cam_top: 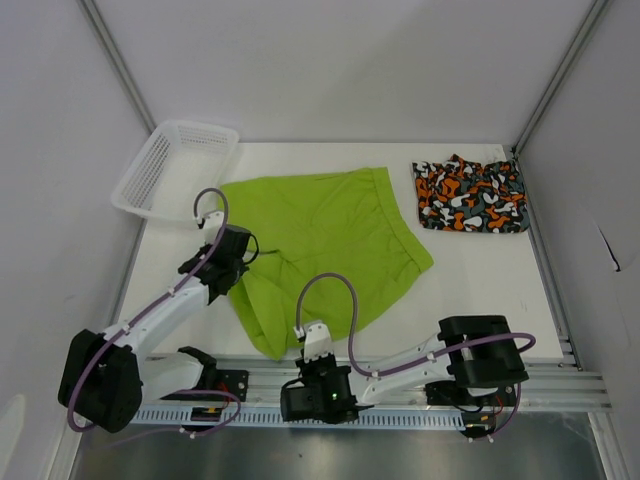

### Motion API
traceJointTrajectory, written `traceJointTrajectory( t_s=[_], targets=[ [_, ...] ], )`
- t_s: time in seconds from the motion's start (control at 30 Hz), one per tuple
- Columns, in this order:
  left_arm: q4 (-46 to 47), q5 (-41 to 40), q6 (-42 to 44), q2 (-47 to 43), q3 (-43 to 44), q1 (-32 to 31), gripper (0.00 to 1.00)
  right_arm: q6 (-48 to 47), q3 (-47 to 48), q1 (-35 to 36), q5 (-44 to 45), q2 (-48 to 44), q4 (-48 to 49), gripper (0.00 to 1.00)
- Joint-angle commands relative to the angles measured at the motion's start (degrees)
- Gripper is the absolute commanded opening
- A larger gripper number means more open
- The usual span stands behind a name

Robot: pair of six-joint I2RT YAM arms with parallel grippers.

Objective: Fold and stack the shorts
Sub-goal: Flatten the shorts out

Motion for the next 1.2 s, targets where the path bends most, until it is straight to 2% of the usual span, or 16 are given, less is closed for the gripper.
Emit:
traceJointTrajectory(
  t_s=[0.0, 0.2, 0.37, 0.4, 0.43, 0.5, 0.6, 0.63, 0.7, 0.77, 0.8, 0.83, 0.93, 1.07, 1.17],
  targets=[
    [2.3, -2.6, 0.1, -3.4, -1.1, 2.2, 0.23, -4.7, -1.0, -0.9, 0.1, -2.8, 6.9, 0.01],
    [-2.4, -4.5, -4.0, -2.8, -0.1, 6.5, 0.96, -12.1, -8.9, -6.9, -6.9, -12.8, 16.5, 0.07],
    [-2.0, -2.8, -4.7, -5.1, -0.2, 7.7, 0.99, -13.9, -12.9, -13.0, -8.8, -23.7, 12.9, 0.22],
    [-1.1, -1.8, -3.8, -6.2, -1.3, 7.7, 0.99, -14.2, -13.7, -16.1, -10.4, -25.8, 12.2, 0.24],
    [0.8, -0.3, -3.2, -8.3, -2.3, 7.7, 0.99, -15.2, -14.7, -18.2, -11.7, -27.7, 11.5, 0.32],
    [0.4, 3.5, -3.6, -9.9, -2.7, 7.7, 0.99, -16.3, -18.2, -25.9, -16.9, -33.6, 11.2, 0.37],
    [-1.8, 5.2, -4.3, -12.7, -2.3, 7.6, 0.99, -17.7, -21.5, -33.1, -19.5, -40.8, 7.8, 0.47],
    [-2.6, 4.7, -4.3, -13.2, -1.9, 7.7, 0.99, -18.1, -22.1, -37.7, -20.4, -42.3, 6.2, 0.57],
    [-4.1, 3.5, -4.9, -14.4, -1.5, 7.6, 0.99, -18.8, -23.7, -44.7, -21.8, -46.7, 3.8, 0.69],
    [-3.4, 5.7, -5.0, -15.7, -2.0, 7.6, 0.99, -21.0, -24.6, -49.9, -23.7, -49.2, 2.9, 0.7],
    [-2.6, 9.5, -5.2, -16.0, -2.6, 7.6, 0.99, -21.7, -25.8, -52.8, -24.7, -50.4, 2.7, 0.7],
    [-2.2, 11.6, -5.3, -16.4, -3.1, 7.6, 0.99, -22.7, -26.3, -59.1, -28.2, -52.5, 2.9, 0.7],
    [-2.2, 17.9, -6.9, -18.6, -4.4, 6.8, 0.99, -26.7, -27.8, -67.8, -33.2, -54.9, 3.5, 0.71],
    [-2.7, 20.6, -9.1, -21.1, -6.3, 4.0, 0.99, -30.2, -29.3, -83.1, -43.2, -53.4, 6.5, 0.7],
    [-1.6, 21.3, -10.2, -20.5, -8.1, 3.8, 0.99, -30.8, -31.1, -89.0, -48.6, -49.3, 11.6, 0.7]
  ],
)
